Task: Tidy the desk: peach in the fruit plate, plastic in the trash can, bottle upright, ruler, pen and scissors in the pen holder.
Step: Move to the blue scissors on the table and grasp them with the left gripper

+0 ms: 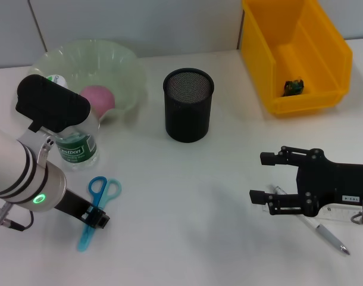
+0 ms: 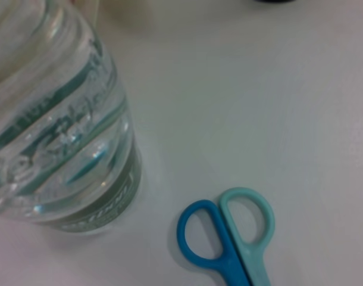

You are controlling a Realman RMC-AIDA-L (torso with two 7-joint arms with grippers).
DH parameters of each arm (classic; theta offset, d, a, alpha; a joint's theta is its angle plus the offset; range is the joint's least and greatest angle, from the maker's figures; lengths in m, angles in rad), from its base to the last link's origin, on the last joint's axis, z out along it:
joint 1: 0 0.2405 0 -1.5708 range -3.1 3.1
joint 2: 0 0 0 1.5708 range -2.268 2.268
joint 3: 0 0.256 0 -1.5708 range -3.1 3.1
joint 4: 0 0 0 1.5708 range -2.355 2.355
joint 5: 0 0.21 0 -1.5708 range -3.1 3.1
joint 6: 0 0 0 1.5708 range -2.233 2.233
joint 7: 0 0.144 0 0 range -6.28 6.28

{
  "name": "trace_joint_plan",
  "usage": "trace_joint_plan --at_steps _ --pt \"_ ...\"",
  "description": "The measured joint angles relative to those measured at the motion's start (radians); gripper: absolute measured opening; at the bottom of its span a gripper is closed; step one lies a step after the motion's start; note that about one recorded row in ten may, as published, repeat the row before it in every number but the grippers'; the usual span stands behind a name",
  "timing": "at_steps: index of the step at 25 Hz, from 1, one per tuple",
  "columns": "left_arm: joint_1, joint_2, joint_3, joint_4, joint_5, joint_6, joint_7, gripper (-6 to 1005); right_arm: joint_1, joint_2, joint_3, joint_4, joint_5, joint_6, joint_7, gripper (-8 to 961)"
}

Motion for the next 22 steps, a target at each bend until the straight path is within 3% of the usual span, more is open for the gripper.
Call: trace_joint_plan --at_steps 22 --pt "-0.008 0.0 0.011 -0.014 0.012 -0.003 0.002 372 0.002 0.0 0.0 -0.001 0.0 0.001 0.008 818"
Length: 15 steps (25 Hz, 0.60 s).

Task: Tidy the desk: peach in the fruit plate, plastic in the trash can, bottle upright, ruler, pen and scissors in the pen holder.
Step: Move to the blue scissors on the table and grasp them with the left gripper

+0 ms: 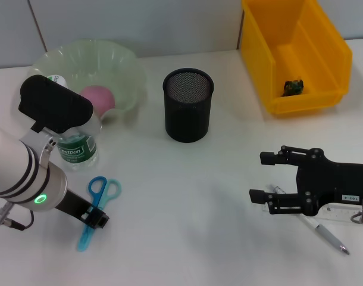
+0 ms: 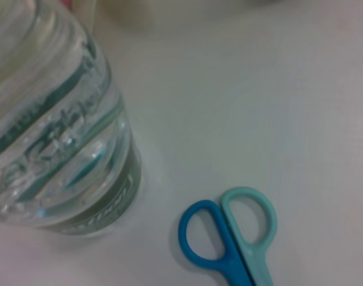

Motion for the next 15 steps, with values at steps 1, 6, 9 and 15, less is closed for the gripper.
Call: trace_joint_plan --at_steps 1,6,9,15 --pt "0.0 0.0 0.0 0.0 0.0 0.0 0.0 367 0.0 0.0 0.0 0.0 0.0 0.0 0.001 818" --pt "-0.003 0.0 0.001 -0.001 0.014 0.001 0.0 343 -0.001 0.0 0.0 -0.001 0.0 0.001 0.002 818" --pt "-0.003 0.0 0.001 0.001 0.016 0.002 0.0 328 -0.002 0.0 0.0 -0.001 0.0 0.001 0.002 819" --pt "-0.003 0.0 0.006 0.008 0.021 0.012 0.001 278 -0.002 0.0 0.0 -0.001 0.0 0.002 0.002 819"
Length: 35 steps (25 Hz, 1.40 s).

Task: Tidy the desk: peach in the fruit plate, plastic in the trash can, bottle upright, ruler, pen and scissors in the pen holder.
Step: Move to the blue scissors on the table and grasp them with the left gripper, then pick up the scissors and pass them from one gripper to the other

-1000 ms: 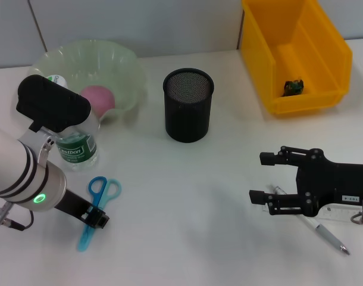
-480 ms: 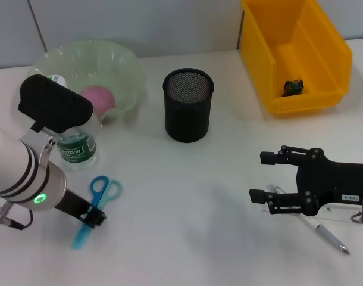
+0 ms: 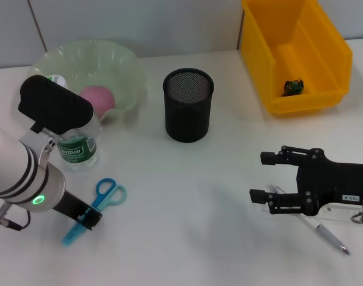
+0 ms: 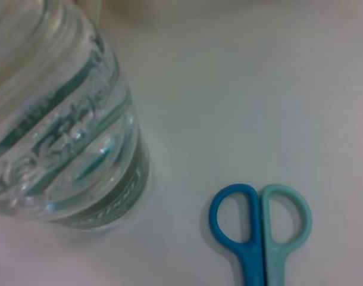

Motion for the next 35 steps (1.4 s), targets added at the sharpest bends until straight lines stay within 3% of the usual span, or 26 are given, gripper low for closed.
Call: trace_joint_plan --at_steps 11,24,30,35 --pt "0.006 0.0 0.017 0.078 0.001 0.035 0.002 235 0.0 0.0 0.012 0.0 0.003 -0.006 0.003 819" --pt "0.015 0.001 0.037 0.39 -0.035 0.091 0.01 239 -0.001 0.0 0.015 -0.009 0.003 -0.009 0.015 819" --pt "0.016 0.002 0.032 0.448 -0.095 0.013 0.056 241 -0.002 0.0 0.024 -0.011 0.001 -0.01 0.015 819" --pt "0.024 0.003 0.033 0.453 -0.119 -0.125 0.104 243 -0.007 0.0 0.026 -0.011 0.001 -0.01 0.015 818"
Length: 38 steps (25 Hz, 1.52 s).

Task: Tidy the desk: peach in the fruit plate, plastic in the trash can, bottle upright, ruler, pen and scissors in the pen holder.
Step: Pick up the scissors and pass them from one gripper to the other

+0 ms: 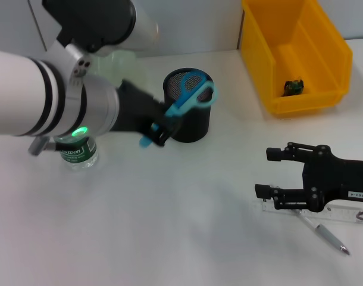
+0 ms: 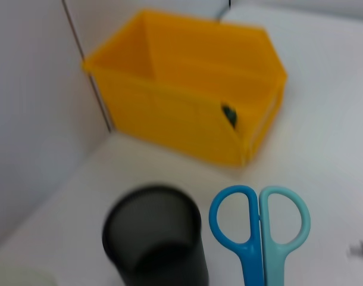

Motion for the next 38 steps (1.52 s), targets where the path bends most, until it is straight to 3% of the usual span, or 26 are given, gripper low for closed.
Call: trace_joint_plan --at_steps 9,16,22,29,38 --pt "0.027 0.001 0.014 -0.065 -0.118 -0.293 0.156 246 -0.003 0.0 0.0 -0.001 0.001 0.0 0.0 819" --pt "0.021 0.001 0.025 -0.259 -0.354 -0.531 0.392 248 -0.004 0.001 0.0 -0.001 0.001 0.0 0.0 818" --pt "0.018 -0.001 0.057 -0.417 -0.668 -0.738 0.748 250 -0.004 0.002 0.0 0.0 0.001 0.0 0.0 819" --pt "-0.028 -0.003 0.095 -0.611 -1.122 -0.871 1.236 253 -0.004 0.002 0.0 0.006 0.0 0.002 0.0 818" --pt "-0.104 -0.003 0.085 -0.867 -1.674 -0.787 1.788 256 -0.004 0.002 0.0 0.008 -0.001 0.003 0.003 818"
